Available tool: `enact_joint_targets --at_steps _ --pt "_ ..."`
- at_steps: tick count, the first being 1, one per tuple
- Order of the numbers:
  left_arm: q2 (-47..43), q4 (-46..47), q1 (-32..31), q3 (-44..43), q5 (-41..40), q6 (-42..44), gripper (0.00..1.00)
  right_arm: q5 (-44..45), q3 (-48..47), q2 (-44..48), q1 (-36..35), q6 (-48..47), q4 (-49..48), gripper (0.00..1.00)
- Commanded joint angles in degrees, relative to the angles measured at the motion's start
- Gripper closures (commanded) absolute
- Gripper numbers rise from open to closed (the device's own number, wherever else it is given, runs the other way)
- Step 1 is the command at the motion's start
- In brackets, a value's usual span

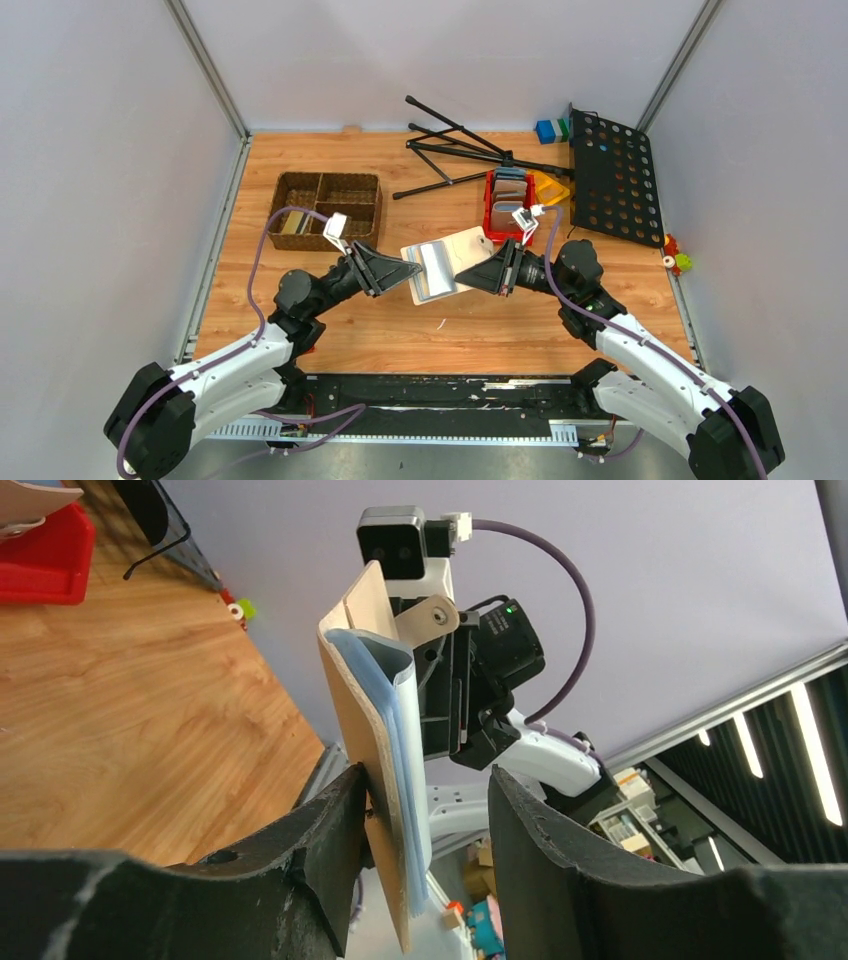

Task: Take the credit cards out of the card holder
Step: Open the card holder at the center of the board.

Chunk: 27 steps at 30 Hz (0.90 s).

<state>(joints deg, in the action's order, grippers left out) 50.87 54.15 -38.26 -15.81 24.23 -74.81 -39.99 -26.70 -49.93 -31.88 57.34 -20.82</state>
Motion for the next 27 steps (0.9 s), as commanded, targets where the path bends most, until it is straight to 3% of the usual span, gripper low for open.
enact_joint_targets --at_steps 1,6,11,12,14,21,23,27 --pt "-0.59 -1.05 0.11 -0.60 -0.59 1.06 0.47 0.16 -1.44 0.24 -0.63 -0.99 -2.38 1.00" --pt "-0.25 -2.37 0.06 -0.90 -0.91 1.48 0.60 0.37 -1.61 0.05 -0.95 -1.26 -2.47 1.00" --pt "-1.24 -7.55 0.07 -1.87 -1.42 3.02 0.89 2.23 -2.49 -0.99 -1.63 -4.37 1.92 0.97" --pt "-1.62 -10.41 0.11 -2.37 -1.75 3.87 0.94 3.68 -3.19 -1.18 -1.97 -6.35 4.78 0.93" --pt "-2.37 -17.19 0.10 -3.65 -2.68 6.05 1.00 7.86 -5.28 -1.75 -4.10 -11.09 11.56 0.74" --pt "-2.06 -32.15 0.12 -6.51 -5.33 12.64 1.00 18.89 -10.23 -7.30 -12.21 -20.20 20.65 0.09" --pt "-1.35 -33.77 0.03 -6.93 -5.74 13.40 1.00 23.08 -12.13 -9.36 -15.22 -21.80 24.03 0.02" --pt "-0.61 -34.43 -0.02 -6.99 -5.72 14.00 1.00 32.43 -16.30 -13.59 -19.78 -23.58 29.89 0.00"
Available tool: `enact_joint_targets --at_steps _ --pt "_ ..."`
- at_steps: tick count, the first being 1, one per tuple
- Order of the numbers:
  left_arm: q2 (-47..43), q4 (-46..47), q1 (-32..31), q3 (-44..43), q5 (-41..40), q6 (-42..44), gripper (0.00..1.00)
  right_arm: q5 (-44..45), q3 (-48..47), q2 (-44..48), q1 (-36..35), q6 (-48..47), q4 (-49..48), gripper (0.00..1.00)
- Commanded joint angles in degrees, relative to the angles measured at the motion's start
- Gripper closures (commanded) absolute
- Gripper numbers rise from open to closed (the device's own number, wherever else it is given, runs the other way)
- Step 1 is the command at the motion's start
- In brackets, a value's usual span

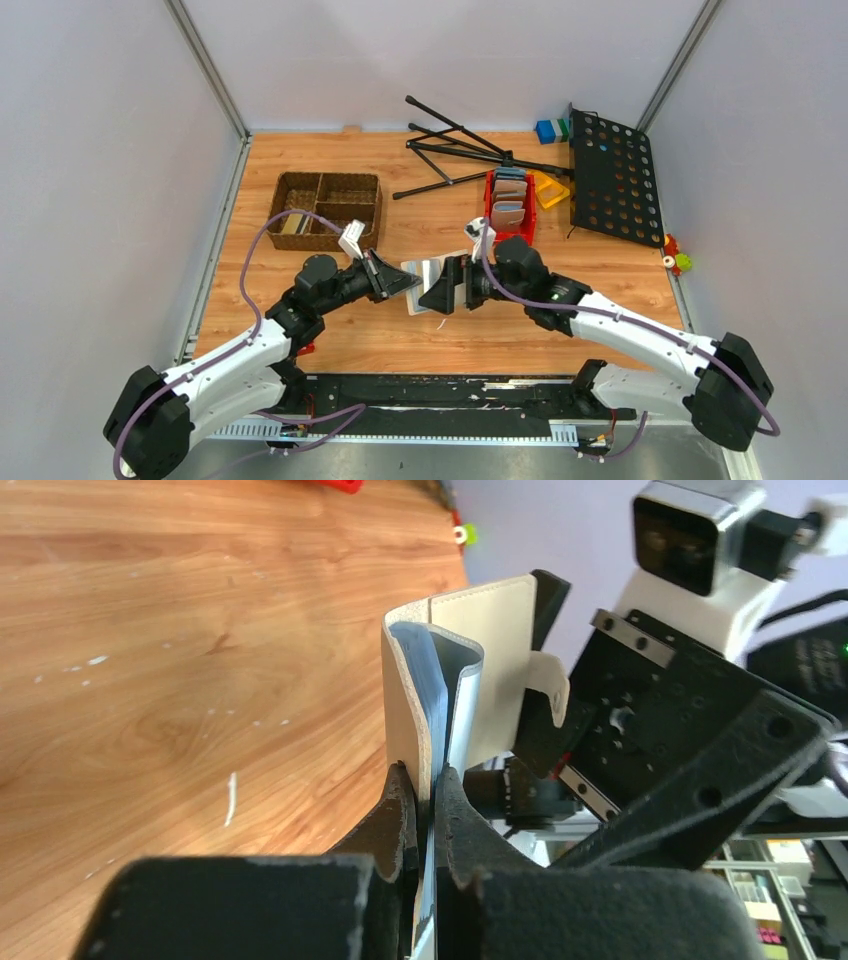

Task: Take the credit cards out of the card holder
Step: Open the card holder at the center of the board.

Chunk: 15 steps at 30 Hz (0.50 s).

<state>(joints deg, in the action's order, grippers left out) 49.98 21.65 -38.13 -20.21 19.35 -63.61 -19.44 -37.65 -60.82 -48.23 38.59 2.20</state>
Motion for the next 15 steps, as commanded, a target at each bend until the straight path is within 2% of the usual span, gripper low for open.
enact_joint_targets --at_steps 1,5,11,15 --pt "0.25 -2.87 -0.12 -2.78 -1.29 3.31 1.00 14.28 -6.32 -3.59 -4.24 -5.18 8.37 0.01" --pt "-0.50 -7.28 -0.15 -3.79 -2.96 5.36 1.00 22.94 -9.10 -6.53 -6.76 -6.44 13.67 0.02" --pt "-0.76 -8.08 -0.15 -3.92 -2.79 5.65 1.00 31.68 -11.26 -10.34 -7.82 -6.19 20.08 0.09" --pt "-1.04 -9.66 -0.10 -3.81 -3.86 6.02 1.00 38.28 -11.11 -10.49 -7.76 -6.45 24.37 0.10"
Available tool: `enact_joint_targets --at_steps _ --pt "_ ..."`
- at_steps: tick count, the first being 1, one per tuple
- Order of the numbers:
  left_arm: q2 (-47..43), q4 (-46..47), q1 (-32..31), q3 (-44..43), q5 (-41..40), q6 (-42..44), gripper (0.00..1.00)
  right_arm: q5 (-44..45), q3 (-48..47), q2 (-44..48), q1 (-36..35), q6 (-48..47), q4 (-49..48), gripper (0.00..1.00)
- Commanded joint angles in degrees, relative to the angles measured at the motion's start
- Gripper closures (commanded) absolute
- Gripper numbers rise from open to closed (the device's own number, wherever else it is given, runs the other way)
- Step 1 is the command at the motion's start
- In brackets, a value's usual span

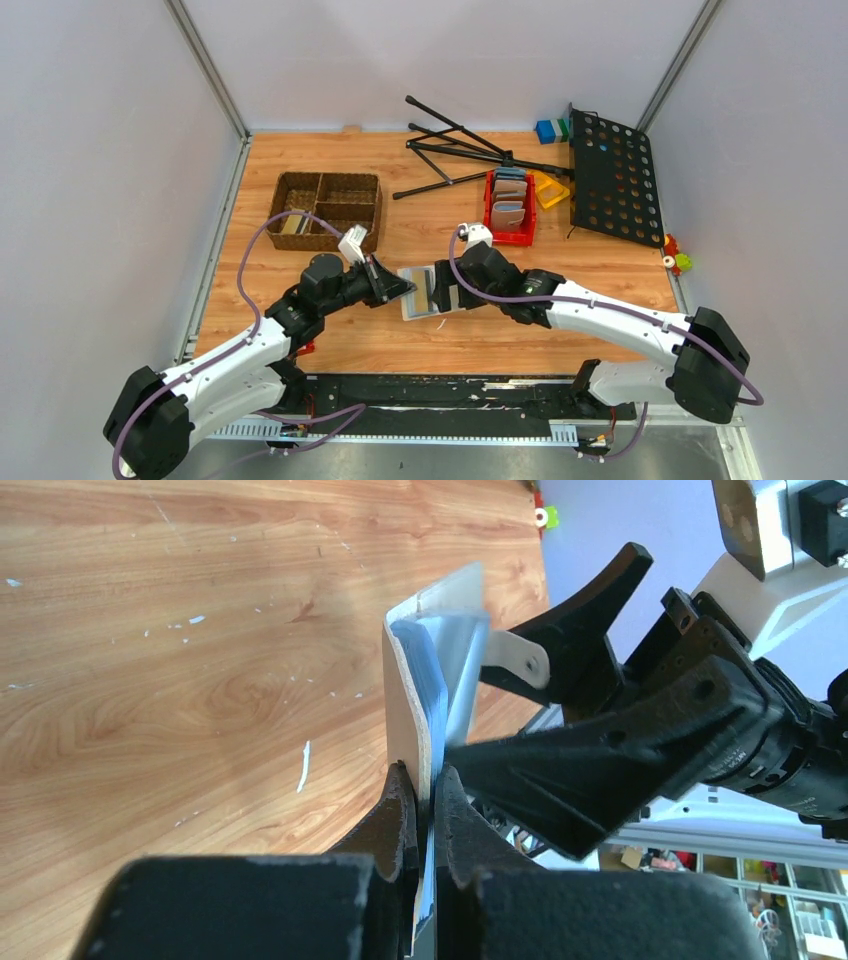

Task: Take the credit cards out of the card holder
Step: Open the card holder at the center of the board.

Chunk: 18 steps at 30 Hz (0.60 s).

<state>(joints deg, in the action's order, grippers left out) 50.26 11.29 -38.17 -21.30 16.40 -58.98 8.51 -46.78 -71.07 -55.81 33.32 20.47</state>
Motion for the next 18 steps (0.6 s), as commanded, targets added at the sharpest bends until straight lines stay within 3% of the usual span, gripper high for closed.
enact_joint_targets --at_steps 1,11,18 --pt "-1.35 0.29 -0.06 -2.62 -1.24 1.56 1.00 12.17 -2.06 -0.36 -0.11 -0.89 7.79 0.10" --pt "1.27 -4.70 -0.10 -3.03 -4.00 5.23 1.00 11.43 0.20 4.45 0.62 -0.35 8.61 0.15" --pt "2.06 -4.62 -0.10 -2.35 -4.63 6.23 1.00 -1.24 -0.42 5.05 0.55 -3.25 1.46 0.38"
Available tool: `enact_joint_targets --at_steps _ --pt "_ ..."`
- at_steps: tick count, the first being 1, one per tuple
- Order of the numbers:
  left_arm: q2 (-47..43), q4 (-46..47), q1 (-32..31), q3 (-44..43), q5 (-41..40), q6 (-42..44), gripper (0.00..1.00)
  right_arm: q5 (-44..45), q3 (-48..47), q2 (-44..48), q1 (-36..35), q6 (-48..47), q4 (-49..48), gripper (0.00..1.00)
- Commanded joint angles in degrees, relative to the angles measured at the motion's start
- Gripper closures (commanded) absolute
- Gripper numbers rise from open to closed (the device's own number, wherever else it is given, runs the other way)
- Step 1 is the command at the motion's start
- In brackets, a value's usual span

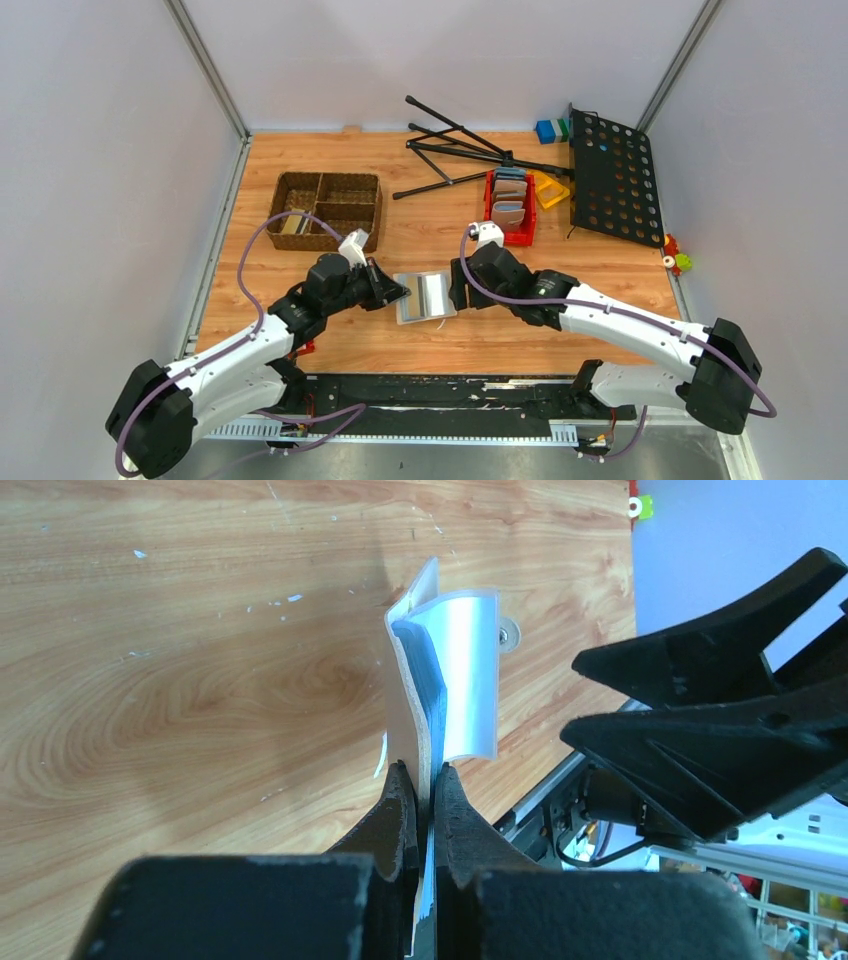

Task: Take the credit cards out of the card holder
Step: Open the card holder at the center of the board.

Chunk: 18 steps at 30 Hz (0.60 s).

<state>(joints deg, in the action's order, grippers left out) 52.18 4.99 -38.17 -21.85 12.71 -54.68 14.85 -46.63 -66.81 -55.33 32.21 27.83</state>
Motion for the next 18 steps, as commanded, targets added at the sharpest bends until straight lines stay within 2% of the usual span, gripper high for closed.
enact_joint_targets --at_steps 1,5,8,13,18 --pt "0.31 1.72 -0.06 -1.80 -0.77 2.01 1.00 -9.60 -0.75 0.49 0.04 -2.53 -6.98 0.43" --pt "1.07 2.25 -0.07 -1.34 -0.51 2.03 1.00 -18.25 -0.81 -0.92 0.05 -2.80 -12.11 0.55" --pt "1.50 3.04 -0.13 -0.85 -0.24 1.81 1.00 -21.49 0.17 -2.56 0.09 -1.19 -16.52 0.67" --pt "2.50 3.57 -0.11 -0.40 -0.01 1.93 1.00 -22.13 1.71 -7.35 0.14 2.19 -21.18 0.75" --pt "3.83 3.68 -0.06 -0.05 -0.15 2.50 1.00 -18.31 2.14 -12.10 0.93 3.05 -20.58 0.86"
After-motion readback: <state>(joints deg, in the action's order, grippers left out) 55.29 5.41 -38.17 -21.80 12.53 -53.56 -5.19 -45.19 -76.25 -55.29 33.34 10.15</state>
